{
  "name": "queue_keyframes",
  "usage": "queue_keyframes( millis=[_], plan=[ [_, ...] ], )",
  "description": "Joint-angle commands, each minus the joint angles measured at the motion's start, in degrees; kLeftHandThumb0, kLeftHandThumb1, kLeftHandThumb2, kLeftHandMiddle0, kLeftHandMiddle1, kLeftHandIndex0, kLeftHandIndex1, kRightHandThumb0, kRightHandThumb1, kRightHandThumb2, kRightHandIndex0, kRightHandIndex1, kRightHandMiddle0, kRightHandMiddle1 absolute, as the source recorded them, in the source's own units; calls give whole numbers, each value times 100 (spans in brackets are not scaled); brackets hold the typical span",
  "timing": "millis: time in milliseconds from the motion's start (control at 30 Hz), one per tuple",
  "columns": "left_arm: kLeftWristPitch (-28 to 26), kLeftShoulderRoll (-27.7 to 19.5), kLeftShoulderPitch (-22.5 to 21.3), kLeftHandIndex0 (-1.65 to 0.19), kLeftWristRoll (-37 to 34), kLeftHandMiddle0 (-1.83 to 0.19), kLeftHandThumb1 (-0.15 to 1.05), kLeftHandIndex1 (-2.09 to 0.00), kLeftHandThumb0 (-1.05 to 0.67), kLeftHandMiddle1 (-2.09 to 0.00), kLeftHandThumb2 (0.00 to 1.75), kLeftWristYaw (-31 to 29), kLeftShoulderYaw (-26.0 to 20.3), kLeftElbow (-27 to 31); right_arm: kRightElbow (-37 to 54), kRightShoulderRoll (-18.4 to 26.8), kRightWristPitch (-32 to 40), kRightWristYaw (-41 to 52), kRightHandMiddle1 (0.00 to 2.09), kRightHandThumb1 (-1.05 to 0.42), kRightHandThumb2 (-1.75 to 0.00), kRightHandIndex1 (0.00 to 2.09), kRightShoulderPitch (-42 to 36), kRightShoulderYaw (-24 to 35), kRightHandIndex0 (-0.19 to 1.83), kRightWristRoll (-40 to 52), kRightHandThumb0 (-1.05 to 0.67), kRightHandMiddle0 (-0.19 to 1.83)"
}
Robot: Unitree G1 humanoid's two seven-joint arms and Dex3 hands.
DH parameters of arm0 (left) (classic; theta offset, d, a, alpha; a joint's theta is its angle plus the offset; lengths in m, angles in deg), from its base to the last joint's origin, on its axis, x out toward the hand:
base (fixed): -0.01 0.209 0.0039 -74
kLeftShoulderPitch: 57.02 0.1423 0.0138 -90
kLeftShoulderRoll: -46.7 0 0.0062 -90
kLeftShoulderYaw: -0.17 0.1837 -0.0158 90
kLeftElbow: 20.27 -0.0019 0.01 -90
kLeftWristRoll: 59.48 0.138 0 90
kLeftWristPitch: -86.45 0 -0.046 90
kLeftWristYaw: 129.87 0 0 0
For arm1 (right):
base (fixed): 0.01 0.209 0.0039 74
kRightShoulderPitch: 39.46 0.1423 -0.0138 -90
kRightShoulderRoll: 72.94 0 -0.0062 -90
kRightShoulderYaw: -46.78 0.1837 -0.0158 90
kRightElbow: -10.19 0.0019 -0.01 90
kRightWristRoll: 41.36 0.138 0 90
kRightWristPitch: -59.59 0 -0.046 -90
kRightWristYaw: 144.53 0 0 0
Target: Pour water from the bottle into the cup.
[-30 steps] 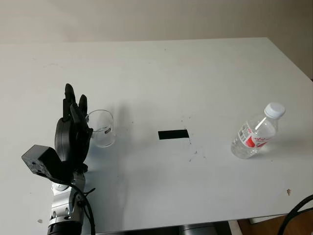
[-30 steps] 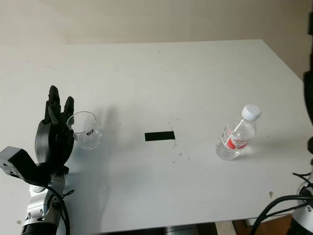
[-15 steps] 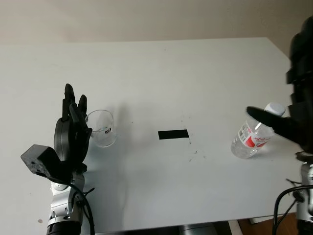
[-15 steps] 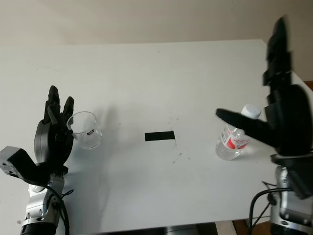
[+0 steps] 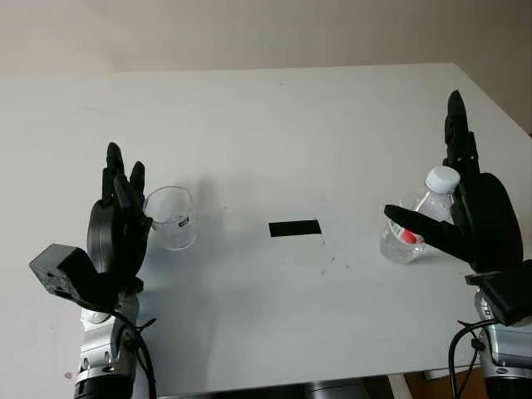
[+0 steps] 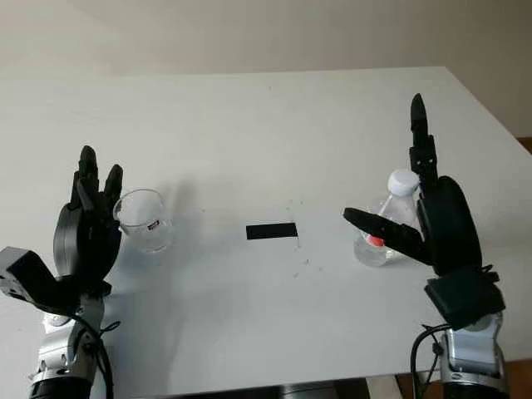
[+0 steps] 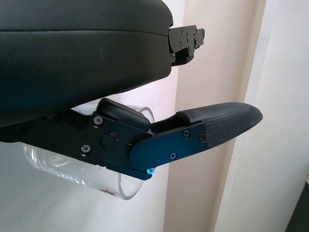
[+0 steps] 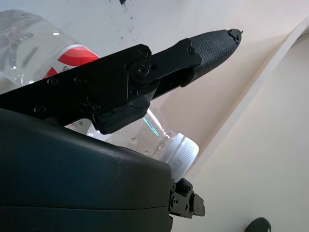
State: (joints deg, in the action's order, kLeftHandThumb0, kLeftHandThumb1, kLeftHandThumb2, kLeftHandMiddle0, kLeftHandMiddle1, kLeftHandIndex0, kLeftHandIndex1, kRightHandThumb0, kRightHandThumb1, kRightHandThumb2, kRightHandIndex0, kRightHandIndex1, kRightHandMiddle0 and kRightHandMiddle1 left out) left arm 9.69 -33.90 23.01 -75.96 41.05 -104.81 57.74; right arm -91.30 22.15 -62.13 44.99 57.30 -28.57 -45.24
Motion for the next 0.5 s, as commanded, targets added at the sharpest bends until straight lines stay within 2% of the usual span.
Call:
queue_keyframes(
  millis=[0, 467],
  plan=[
    [-36, -45, -49, 13, 25, 19, 105, 0, -88, -35, 72, 17, -7, 139, -155, -63, -139, -81, 4, -102, -6, 0, -73, -39, -19, 32, -96, -18],
    [-27, -75, -52, 14, -41, 19, 105, 0, -87, -25, 70, -18, -40, 125, -297, -240, 460, -51, 5, -100, -5, 0, -196, -195, -19, 540, -96, -19]
  ],
)
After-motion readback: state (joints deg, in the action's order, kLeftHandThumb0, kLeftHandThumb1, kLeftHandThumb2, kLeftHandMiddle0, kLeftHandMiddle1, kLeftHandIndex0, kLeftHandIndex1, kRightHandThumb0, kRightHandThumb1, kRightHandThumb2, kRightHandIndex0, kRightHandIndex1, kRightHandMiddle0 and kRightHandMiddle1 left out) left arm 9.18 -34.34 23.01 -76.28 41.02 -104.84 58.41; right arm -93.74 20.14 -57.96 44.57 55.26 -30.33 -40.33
